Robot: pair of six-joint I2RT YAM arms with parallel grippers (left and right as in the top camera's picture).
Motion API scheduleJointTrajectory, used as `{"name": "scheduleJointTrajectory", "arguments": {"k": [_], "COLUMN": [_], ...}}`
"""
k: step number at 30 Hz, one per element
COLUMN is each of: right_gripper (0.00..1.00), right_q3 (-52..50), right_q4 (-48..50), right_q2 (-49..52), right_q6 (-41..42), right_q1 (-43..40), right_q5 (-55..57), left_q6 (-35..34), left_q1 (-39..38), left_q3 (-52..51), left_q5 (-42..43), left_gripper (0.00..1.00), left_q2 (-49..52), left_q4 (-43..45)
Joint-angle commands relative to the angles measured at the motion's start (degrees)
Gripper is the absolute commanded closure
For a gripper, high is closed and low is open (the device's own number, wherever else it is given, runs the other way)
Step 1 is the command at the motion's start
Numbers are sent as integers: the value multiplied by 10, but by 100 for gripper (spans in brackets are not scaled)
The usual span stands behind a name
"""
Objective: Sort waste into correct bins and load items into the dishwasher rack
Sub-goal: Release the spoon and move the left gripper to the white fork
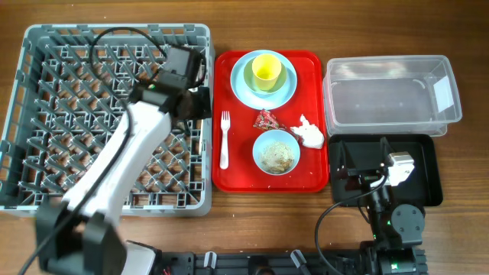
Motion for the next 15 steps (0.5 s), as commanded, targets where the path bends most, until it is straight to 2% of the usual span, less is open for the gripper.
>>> {"name": "scheduleJointTrajectory", "arguments": {"k": [1, 4, 7, 8, 12, 15], "right_gripper": [0, 0, 0, 0, 0, 0], "right_q3": [-1, -1, -1, -1, -1, -1], "right_q4": [2, 2, 2, 2, 2, 2], "right_q2": [-5, -5, -5, -5, -5, -5], "right_q6": [0, 0, 0, 0, 0, 0], "right_q1": [1, 1, 1, 1, 1, 1], "right_q5": [6, 6, 6, 6, 6, 6], "left_q6": [10, 87, 186, 203, 203, 203], "left_q1": [-2, -2, -2, -2, -2, -3], "left_q3": [4, 4, 4, 4, 4, 4], "left_q5": [151, 264, 351, 359, 359, 363], "left_gripper": [37, 26, 26, 29, 38, 53], "left_q2": [-51, -53, -52, -52, -52, -52], "left_q4": [-23, -47, -81, -89, -92, -101]}}
